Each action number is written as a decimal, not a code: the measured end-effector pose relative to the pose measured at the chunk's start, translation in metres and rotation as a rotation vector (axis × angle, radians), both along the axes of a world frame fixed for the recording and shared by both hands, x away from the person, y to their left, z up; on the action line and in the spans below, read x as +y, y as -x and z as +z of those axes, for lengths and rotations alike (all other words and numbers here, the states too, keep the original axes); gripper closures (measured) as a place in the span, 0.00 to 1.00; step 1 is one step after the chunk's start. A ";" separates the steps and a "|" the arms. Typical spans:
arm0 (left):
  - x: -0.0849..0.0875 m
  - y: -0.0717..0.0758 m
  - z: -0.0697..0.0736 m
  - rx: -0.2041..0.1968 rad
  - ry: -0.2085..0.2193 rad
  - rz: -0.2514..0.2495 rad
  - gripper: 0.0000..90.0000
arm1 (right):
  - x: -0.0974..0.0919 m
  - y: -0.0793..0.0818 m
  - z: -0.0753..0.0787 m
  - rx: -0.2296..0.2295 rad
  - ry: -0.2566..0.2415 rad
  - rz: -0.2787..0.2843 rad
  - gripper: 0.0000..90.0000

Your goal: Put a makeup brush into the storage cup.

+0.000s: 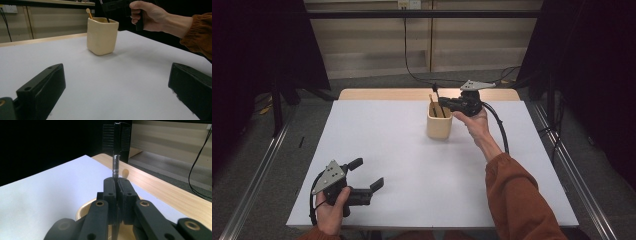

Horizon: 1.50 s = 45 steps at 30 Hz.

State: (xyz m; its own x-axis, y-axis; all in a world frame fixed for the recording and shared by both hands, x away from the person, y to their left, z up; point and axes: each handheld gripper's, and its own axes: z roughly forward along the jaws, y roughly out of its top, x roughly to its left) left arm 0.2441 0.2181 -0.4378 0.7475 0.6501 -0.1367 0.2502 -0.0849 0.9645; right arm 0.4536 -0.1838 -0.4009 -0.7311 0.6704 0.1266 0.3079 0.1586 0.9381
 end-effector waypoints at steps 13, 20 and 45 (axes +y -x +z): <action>0.001 -0.003 0.000 0.003 0.012 0.005 0.01 | -0.001 0.002 -0.004 0.011 -0.012 0.004 0.60; -0.001 -0.006 0.000 0.004 0.011 0.003 0.01 | 0.001 0.007 0.001 -0.014 -0.014 0.009 0.37; 0.002 -0.001 0.000 -0.002 0.006 0.016 0.01 | 0.000 0.014 0.006 -0.004 -0.030 0.003 0.02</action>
